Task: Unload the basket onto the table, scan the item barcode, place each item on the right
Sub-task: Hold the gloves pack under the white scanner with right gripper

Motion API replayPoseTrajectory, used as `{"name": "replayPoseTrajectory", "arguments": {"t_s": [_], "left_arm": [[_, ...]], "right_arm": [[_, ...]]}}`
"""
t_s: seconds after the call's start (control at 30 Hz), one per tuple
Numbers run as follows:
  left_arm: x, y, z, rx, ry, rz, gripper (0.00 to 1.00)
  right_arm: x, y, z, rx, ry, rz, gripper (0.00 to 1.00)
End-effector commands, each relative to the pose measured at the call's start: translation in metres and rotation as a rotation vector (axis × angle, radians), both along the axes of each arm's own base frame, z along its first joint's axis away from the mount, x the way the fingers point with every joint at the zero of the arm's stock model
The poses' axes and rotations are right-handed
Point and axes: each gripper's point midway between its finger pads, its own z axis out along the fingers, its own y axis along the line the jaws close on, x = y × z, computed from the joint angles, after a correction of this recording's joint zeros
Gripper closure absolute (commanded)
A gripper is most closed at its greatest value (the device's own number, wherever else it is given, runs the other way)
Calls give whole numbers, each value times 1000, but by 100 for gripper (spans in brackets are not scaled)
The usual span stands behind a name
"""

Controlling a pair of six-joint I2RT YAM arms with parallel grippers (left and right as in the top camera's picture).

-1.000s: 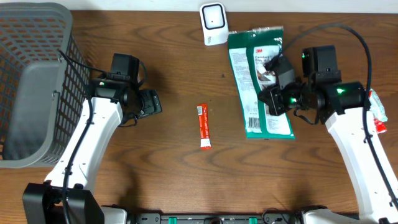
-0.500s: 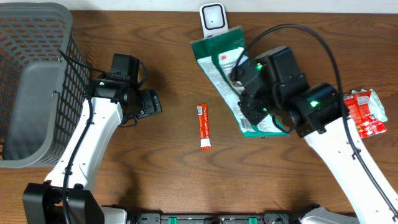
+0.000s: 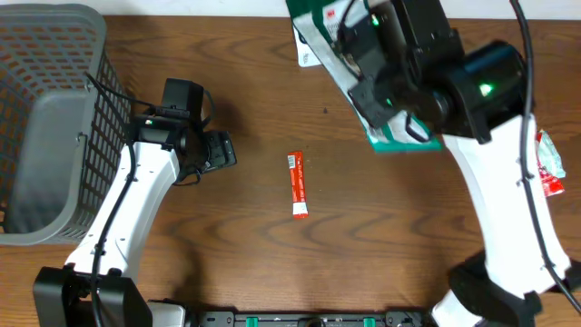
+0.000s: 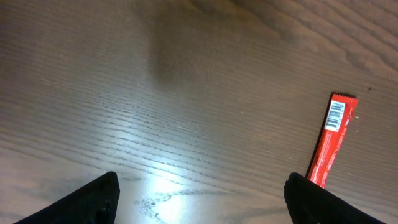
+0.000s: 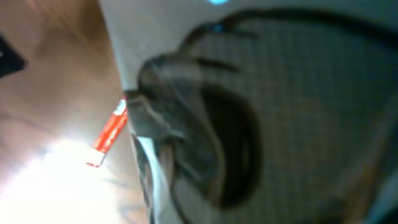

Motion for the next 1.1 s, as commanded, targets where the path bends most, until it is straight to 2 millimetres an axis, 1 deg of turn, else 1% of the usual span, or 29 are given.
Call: {"name": "replayPoseTrajectory", "arguments": {"t_s": [0.0, 0.07, 0.2, 0.23, 0.3, 0.37, 0.4, 0.43, 0.47, 0.5, 0.53, 0.57, 0.63, 0.7, 0.77, 0.87, 0.9, 0.93, 1.0, 1.07], "left_arm": [[0, 1, 2, 6, -7, -2, 14], [0, 1, 2, 6, -7, -2, 14], [0, 1, 2, 6, -7, -2, 14], [0, 1, 2, 6, -7, -2, 14], [0, 1, 2, 6, -7, -2, 14], [0, 1, 2, 6, -7, -2, 14], [0, 1, 2, 6, -7, -2, 14], [0, 1, 2, 6, -7, -2, 14], [0, 1, 2, 6, -7, -2, 14], [0, 1, 2, 6, -7, -2, 14], [0, 1, 2, 6, -7, -2, 14], [0, 1, 2, 6, -7, -2, 14], [0, 1, 2, 6, -7, -2, 14], [0, 1, 2, 6, -7, -2, 14], [0, 1, 2, 6, -7, -2, 14], [0, 1, 2, 6, -7, -2, 14], [0, 1, 2, 6, -7, -2, 14], [0, 1, 2, 6, -7, -2, 14], [0, 1, 2, 6, -7, -2, 14], [0, 1, 2, 6, -7, -2, 14]], "right_arm": [[28, 13, -23, -131, -21, 64, 99], [41, 17, -34, -212, -39, 88, 99], [70, 24, -60, -437, -84, 130, 99], [77, 28, -65, -471, -95, 145, 99], [97, 43, -78, -530, -135, 191, 99], [111, 53, -87, -575, -165, 238, 99], [127, 60, -93, -637, -206, 271, 99], [136, 63, -95, -673, -229, 286, 99], [151, 69, -99, -722, -271, 307, 99], [161, 76, -101, -742, -302, 325, 99], [172, 83, -104, -751, -334, 340, 99], [187, 92, -106, -747, -388, 336, 99], [208, 104, -111, -751, -458, 337, 99], [231, 120, -118, -763, -547, 342, 99], [244, 128, -124, -772, -600, 338, 99], [265, 132, -132, -782, -674, 319, 99], [279, 132, -138, -762, -722, 290, 99], [283, 133, -143, -750, -733, 290, 99], [295, 133, -164, -718, -742, 318, 96], [301, 133, -181, -687, -729, 353, 96]]}}
